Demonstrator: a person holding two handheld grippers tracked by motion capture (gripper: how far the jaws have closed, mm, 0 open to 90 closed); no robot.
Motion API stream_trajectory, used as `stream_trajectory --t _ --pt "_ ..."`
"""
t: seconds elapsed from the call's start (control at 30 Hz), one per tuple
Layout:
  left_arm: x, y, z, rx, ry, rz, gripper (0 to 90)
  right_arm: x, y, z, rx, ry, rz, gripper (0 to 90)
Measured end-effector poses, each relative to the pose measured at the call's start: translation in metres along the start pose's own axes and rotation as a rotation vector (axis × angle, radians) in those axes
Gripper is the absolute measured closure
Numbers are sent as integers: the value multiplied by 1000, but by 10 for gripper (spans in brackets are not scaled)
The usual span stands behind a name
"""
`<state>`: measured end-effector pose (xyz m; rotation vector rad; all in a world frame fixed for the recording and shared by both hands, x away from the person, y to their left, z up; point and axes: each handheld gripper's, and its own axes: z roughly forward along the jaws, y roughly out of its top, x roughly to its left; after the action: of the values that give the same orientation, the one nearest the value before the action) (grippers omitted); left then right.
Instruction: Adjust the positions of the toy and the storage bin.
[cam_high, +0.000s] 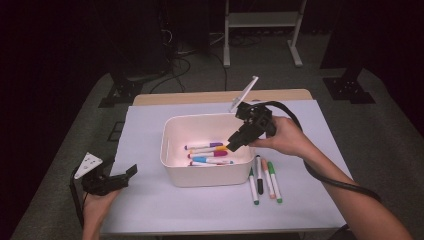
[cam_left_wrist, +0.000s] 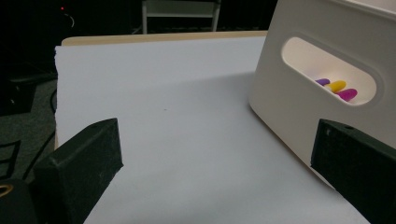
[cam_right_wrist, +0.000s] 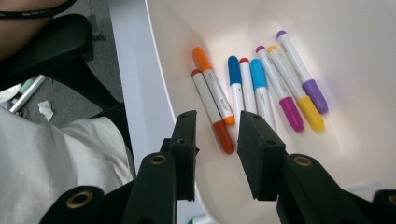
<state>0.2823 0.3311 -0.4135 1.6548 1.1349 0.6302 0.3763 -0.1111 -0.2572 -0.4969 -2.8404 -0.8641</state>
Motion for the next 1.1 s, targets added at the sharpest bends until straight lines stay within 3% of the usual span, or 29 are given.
stream_trajectory --t 0.27,0.53,0.83,1.1 --pt "-1 0 1 6 -2 4 7 -1 -41 -29 -39 -48 59 661" --pt "-2 1 2 6 -3 5 7 -10 -93 -35 -71 -63 162 651" --pt "-2 1 3 8 -4 7 7 -26 -144 -5 -57 -60 251 643" --pt "-1 0 3 10 -5 6 7 -41 -170 22 -43 -54 312 626"
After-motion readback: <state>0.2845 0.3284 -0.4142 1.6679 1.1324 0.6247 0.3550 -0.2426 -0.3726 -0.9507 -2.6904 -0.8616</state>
